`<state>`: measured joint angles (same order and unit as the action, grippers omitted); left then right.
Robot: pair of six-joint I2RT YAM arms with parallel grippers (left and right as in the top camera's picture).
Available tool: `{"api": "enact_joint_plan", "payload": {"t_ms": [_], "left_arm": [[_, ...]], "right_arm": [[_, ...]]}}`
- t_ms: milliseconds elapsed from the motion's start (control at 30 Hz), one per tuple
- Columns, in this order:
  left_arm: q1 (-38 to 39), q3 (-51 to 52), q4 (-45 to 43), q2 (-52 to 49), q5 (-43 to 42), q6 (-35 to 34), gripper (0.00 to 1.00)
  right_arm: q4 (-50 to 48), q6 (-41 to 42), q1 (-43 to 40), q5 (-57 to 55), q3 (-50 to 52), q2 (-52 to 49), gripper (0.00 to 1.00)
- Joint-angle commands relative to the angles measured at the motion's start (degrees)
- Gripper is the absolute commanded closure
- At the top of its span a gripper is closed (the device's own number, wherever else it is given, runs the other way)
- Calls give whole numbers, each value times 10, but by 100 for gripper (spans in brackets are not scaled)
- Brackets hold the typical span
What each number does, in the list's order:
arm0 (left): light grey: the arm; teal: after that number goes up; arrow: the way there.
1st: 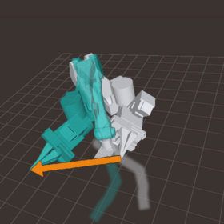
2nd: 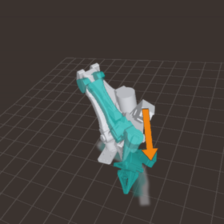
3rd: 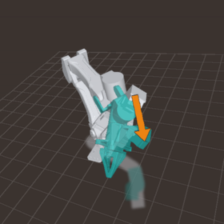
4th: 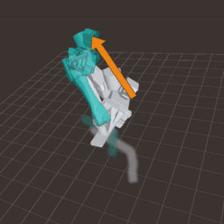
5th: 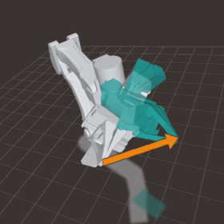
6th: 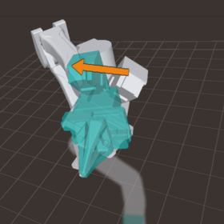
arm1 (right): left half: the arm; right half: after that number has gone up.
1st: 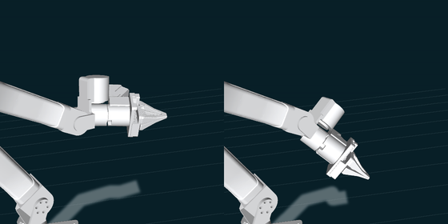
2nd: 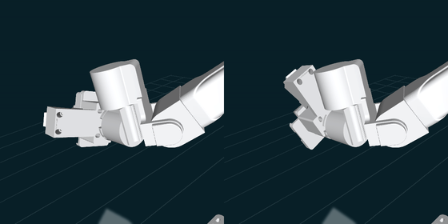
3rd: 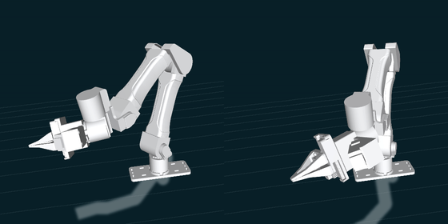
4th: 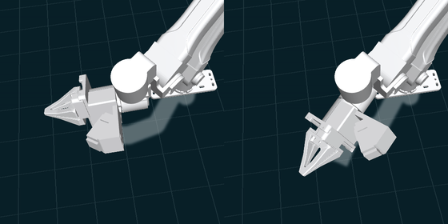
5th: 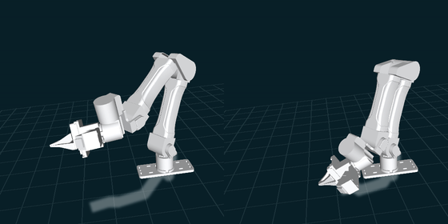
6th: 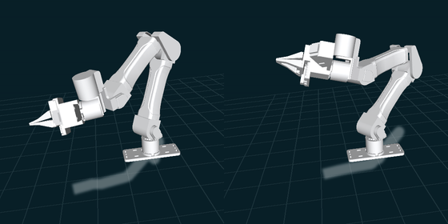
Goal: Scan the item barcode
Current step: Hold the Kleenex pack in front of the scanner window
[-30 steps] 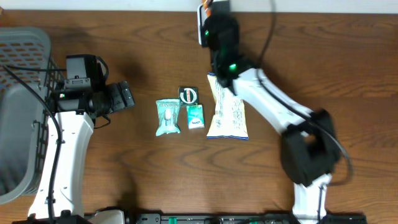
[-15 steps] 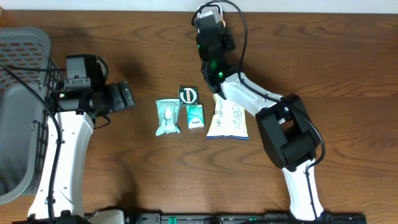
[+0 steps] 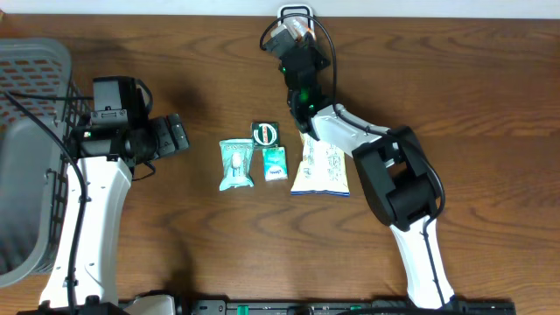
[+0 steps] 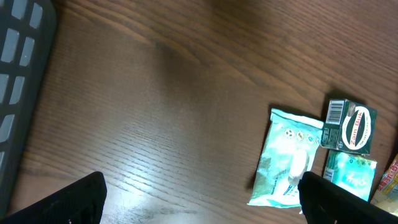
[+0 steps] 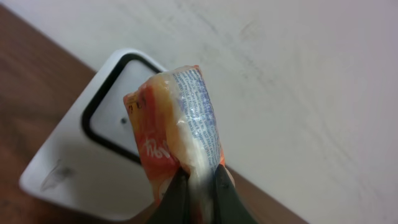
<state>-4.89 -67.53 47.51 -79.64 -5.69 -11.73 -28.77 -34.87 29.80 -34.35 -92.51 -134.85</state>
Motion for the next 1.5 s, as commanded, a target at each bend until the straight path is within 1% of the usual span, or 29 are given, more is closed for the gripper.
{"api": "enact_joint_plan", "payload": {"t_ms": [0,367,467,600,667,800,867,900,933,967,1033,1100,1200,1300,1400,1433,1467], "left_arm": [[-2,-5,0,-2,1,8,2],[-2,-5,0,-2,1,7,2],[-2,-5,0,-2,1,7,2],[-2,-5,0,-2,1,7,2],[-2,-5,0,-2,1,8,2],[-2,-5,0,-2,1,7,2],[-2,-5,0,-2,1,7,3],[-2,-5,0,-2,1,8,2],[-2,-5,0,-2,1,8,2],[-2,-5,0,-2,1,7,2],[-2,-5,0,-2,1,8,2],[-2,-5,0,-2,1,7,2],[-2,-5,0,-2,1,7,2],[-2,-5,0,-2,1,8,2],[-2,-5,0,-2,1,8,2],[-2,-5,0,-2,1,8,2],[-2,-5,0,-2,1,8,2]], "right_arm": [[-7,-13,-9,17,-3,-3,99],[2,-10,-14,80,-3,-5,99],[13,12,-14,82,-3,-5,99],[12,81,-21,82,-3,-5,99],[14,96,-26,81,-3,-5,99],[13,121,-23,30,-23,-5,99],[44,121,-14,10,-57,-5,99],[75,121,-9,9,-82,-5,99],[129,122,-5,17,-120,-5,99],[182,138,-3,30,-159,-5,99],[256,177,-4,61,-214,-5,99],[328,234,-12,100,-266,-5,99],[345,276,-21,110,-269,-5,99],[363,280,-27,134,-269,-13,99],[360,234,-27,145,-268,-35,99],[358,212,-24,139,-268,-48,99],[358,209,-23,128,-268,-58,99]]}}
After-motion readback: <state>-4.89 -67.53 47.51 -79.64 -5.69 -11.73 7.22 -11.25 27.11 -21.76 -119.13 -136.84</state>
